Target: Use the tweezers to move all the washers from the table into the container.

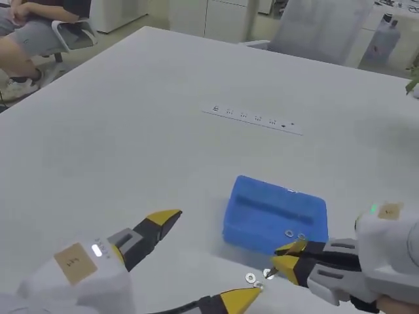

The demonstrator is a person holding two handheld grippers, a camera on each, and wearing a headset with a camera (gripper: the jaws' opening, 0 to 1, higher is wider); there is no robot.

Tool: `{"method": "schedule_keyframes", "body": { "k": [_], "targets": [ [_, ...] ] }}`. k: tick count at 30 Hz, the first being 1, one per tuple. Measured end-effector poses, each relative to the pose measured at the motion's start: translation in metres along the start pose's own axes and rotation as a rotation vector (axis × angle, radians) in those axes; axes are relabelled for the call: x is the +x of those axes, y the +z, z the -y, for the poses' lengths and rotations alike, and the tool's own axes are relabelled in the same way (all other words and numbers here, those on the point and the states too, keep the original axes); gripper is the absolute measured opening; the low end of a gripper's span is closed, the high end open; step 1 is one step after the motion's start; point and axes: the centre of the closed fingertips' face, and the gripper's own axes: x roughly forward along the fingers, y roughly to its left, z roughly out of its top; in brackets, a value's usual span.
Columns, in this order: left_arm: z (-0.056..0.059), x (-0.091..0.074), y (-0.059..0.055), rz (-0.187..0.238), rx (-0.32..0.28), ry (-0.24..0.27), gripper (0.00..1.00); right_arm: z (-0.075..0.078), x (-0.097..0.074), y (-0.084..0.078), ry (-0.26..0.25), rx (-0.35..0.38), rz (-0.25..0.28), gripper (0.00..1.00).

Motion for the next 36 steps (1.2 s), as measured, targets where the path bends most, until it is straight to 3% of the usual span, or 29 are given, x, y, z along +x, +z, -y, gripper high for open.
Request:
{"method": "schedule_keyframes", "body": {
  "k": [6,10,16,24,36],
  "targets": [
    [-0.001,0.0,0.0,0.0,0.001,0.004,0.77,0.01,-0.007,0.023,0.003,0.003,0.067,0.02],
    [-0.002,-0.001,0.001,0.007,-0.003,0.01,0.77,0.024,-0.009,0.032,-0.021,0.02,0.099,0.02],
    [-0.002,-0.001,0.001,0.005,0.0,0.012,0.77,0.055,-0.006,0.04,-0.084,0.167,0.157,0.02],
    [-0.001,-0.001,0.001,0.005,-0.001,0.013,0.76,0.095,0.017,0.01,-0.132,0.357,0.09,0.02],
    [-0.002,-0.001,0.0,-0.001,0.001,0.015,0.76,0.113,0.039,-0.007,-0.138,0.353,0.017,0.03]
  ]
}}
